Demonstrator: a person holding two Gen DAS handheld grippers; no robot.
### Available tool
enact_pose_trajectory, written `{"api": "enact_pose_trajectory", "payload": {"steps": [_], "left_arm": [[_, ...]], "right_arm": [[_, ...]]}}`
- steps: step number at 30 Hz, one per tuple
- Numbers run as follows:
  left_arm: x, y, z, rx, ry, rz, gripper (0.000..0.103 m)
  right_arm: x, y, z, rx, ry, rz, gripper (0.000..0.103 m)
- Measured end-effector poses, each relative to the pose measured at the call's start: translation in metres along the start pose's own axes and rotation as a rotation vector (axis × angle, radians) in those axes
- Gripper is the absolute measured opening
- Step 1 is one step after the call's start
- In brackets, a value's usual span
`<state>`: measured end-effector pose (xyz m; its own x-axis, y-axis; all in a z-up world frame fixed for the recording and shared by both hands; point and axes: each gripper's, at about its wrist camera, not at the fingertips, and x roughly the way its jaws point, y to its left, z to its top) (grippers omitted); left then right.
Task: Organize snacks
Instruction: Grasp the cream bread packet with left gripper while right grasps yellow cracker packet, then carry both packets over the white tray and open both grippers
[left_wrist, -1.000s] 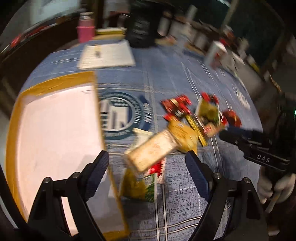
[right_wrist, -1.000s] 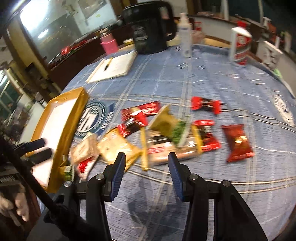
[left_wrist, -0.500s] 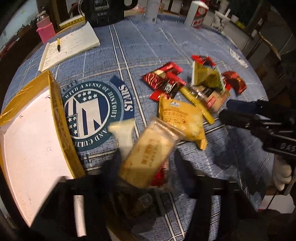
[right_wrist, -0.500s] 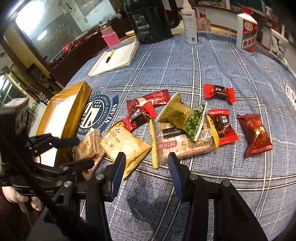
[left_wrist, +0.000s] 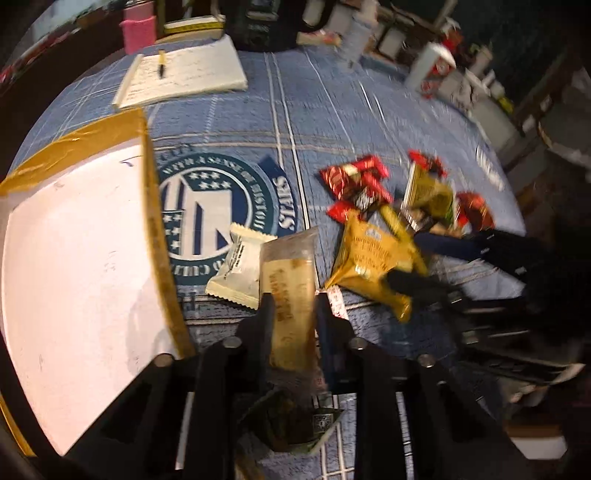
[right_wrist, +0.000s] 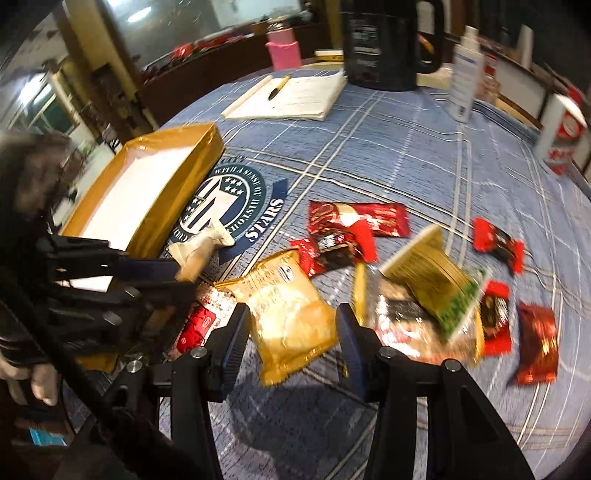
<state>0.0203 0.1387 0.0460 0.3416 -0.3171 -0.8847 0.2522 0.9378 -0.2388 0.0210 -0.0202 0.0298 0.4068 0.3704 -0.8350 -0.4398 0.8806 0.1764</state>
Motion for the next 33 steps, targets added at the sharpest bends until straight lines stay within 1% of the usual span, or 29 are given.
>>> {"api": "enact_pose_trajectory", "payload": {"steps": [6, 11, 12, 14, 16, 19, 22, 23, 25, 27, 28, 29, 31, 33], "left_arm": [[-0.024, 0.014, -0.007, -0.068, -0.059, -0.029, 0.022], [-0.016, 0.011, -0.010, -0.062, -0.037, 0.000, 0.022], [-0.013, 0.010, -0.010, -0.061, -0.025, -0.009, 0.023], [-0.008, 0.007, -0.008, -0.048, -0.008, -0.012, 0.027], [-0.003, 0.003, -0.007, -0.028, 0.004, -0.007, 0.038], [0.011, -0.003, -0.003, 0.001, 0.036, 0.018, 0.041], [0.025, -0.005, -0.001, 0.024, 0.072, 0.057, 0.044], [0.027, -0.009, 0.000, 0.050, 0.068, 0.085, 0.046], [0.035, -0.015, 0.003, 0.091, 0.082, 0.115, 0.052], [0.042, -0.025, 0.003, 0.144, 0.087, 0.154, 0.052], [0.043, -0.029, 0.004, 0.158, 0.088, 0.168, 0.045], [0.044, -0.031, 0.004, 0.166, 0.082, 0.177, 0.036], [0.043, -0.030, 0.005, 0.149, 0.068, 0.150, 0.035], [0.039, -0.030, 0.005, 0.131, 0.050, 0.148, 0.035]], "right_arm": [[0.018, 0.005, 0.005, -0.044, 0.042, 0.020, 0.061], [0.032, 0.013, 0.006, -0.071, 0.080, 0.010, 0.061], [0.033, 0.014, 0.006, -0.081, 0.078, 0.000, 0.054], [0.032, 0.017, 0.006, -0.087, 0.083, -0.002, 0.044], [0.032, 0.013, 0.006, -0.051, 0.099, 0.023, 0.044], [0.024, 0.006, 0.002, -0.002, 0.089, 0.026, 0.043], [0.011, -0.004, -0.005, 0.070, 0.058, 0.031, 0.043], [0.005, -0.007, -0.007, 0.093, 0.046, 0.035, 0.043], [-0.006, -0.011, -0.013, 0.128, 0.024, 0.051, 0.044], [-0.014, -0.011, -0.020, 0.143, 0.011, 0.061, 0.043], [-0.017, -0.010, -0.022, 0.147, 0.007, 0.064, 0.043], [-0.021, -0.009, -0.026, 0.150, 0.003, 0.068, 0.043], [-0.026, -0.006, -0.029, 0.149, -0.008, 0.068, 0.043], [-0.031, -0.006, -0.033, 0.159, -0.016, 0.072, 0.043]]}}
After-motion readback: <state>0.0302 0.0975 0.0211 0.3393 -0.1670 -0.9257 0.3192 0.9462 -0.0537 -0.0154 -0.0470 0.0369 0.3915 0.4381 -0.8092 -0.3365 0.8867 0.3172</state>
